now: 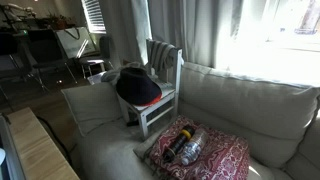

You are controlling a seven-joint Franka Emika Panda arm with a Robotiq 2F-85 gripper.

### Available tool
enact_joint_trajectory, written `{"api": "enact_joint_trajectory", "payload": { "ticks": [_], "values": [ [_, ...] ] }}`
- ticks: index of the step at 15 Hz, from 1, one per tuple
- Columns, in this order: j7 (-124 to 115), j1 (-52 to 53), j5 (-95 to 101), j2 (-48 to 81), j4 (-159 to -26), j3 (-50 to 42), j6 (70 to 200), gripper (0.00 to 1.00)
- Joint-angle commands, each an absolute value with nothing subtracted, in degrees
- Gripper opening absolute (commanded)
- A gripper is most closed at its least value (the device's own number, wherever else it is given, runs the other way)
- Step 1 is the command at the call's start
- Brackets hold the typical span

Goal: Hang the black hat on the left side of the backrest of the chair then hang the red hat on the right side

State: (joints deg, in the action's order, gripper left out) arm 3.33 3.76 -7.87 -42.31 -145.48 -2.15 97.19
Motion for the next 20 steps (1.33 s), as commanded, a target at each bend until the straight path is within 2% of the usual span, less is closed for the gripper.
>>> {"api": "enact_joint_trajectory", "payload": {
  "ticks": [1,3,5,13,17,20],
  "values": [
    [3.7,3.0,-8.2,-42.3,-145.4,-1.6,97.0,1.0],
    [3.7,3.0,-8.2,-42.3,-145.4,-1.6,97.0,1.0],
    [0.2,3.4,-11.4,-38.7,-146.9,0.0,103.2,1.0],
    [-25.6,0.9,-12.4,-22.0,-152.0,10.7,140.8,1.0],
    [-40.3,-1.4,-9.8,-11.6,-150.4,14.1,149.1,1.0],
    [-48.6,-0.9,-7.9,-4.8,-148.4,13.3,151.4,1.0]
  ]
}}
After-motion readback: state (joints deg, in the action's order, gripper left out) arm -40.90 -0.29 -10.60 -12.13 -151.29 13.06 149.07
